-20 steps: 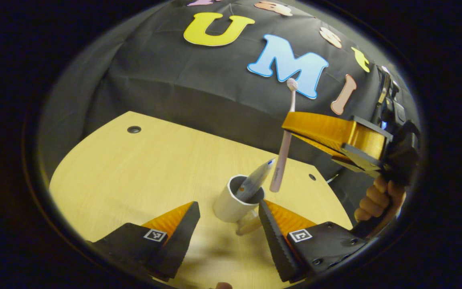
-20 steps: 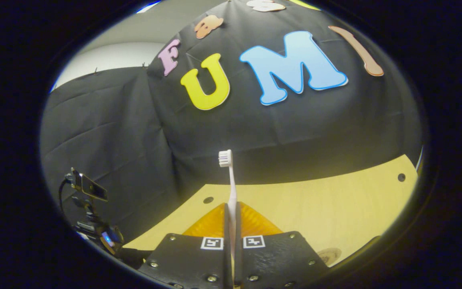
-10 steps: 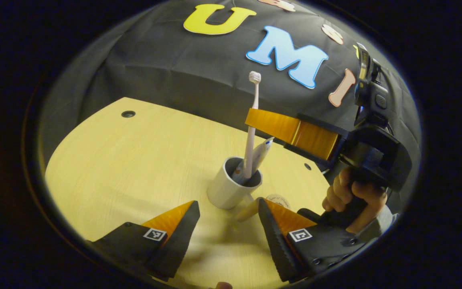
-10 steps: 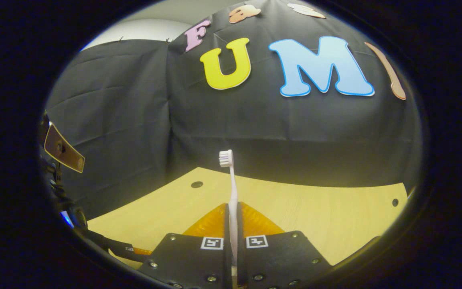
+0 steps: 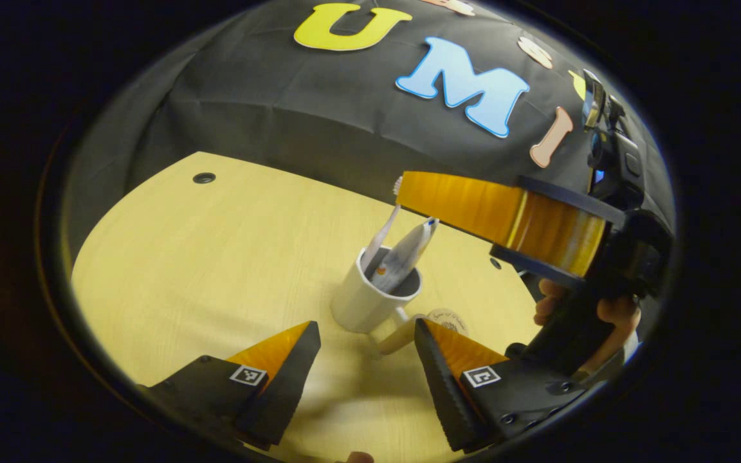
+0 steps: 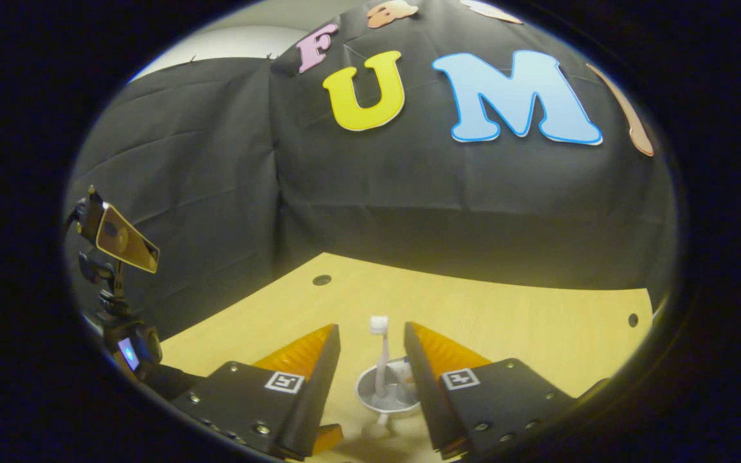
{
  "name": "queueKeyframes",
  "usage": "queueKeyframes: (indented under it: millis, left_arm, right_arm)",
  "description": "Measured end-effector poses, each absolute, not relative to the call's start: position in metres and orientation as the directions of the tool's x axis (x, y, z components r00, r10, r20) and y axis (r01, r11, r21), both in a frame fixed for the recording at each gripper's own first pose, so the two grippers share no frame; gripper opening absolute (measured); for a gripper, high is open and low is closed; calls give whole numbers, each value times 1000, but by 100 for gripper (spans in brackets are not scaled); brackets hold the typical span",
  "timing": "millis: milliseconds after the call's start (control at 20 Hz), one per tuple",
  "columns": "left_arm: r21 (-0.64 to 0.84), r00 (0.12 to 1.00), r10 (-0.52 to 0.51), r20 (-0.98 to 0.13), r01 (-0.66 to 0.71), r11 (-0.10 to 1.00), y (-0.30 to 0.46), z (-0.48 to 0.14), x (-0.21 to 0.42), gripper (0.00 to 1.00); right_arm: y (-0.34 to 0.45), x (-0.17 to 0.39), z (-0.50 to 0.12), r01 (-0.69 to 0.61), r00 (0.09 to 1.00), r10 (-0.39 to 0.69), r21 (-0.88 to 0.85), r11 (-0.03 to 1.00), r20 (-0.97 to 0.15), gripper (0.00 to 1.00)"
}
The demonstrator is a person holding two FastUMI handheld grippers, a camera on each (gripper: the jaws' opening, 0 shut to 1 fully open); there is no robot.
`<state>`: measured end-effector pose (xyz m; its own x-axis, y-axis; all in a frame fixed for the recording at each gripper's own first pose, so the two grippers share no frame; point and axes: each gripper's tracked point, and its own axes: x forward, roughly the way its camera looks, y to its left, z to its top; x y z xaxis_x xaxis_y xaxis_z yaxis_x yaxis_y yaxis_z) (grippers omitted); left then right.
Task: Put the toothbrush and toothpaste on the desktop into the cup, then pick up the cup and place it on the coaster on the desktop.
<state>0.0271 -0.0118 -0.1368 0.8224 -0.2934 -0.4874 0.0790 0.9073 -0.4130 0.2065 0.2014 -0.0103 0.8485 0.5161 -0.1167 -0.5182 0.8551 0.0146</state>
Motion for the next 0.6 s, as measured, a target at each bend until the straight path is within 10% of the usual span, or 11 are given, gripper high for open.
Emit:
queueKeyframes:
  millis: [250, 600]
  left_arm:
    - [-404, 822, -290, -490, 81, 911, -27, -135, 30, 95]
    - [-355, 792, -241, -562, 33, 934, -37, -147, 41, 95]
  right_arm:
    - [170, 183, 21, -478, 876, 480, 35, 877, -50, 83]
    - [102, 145, 37, -383, 922, 387, 98, 918, -20, 83]
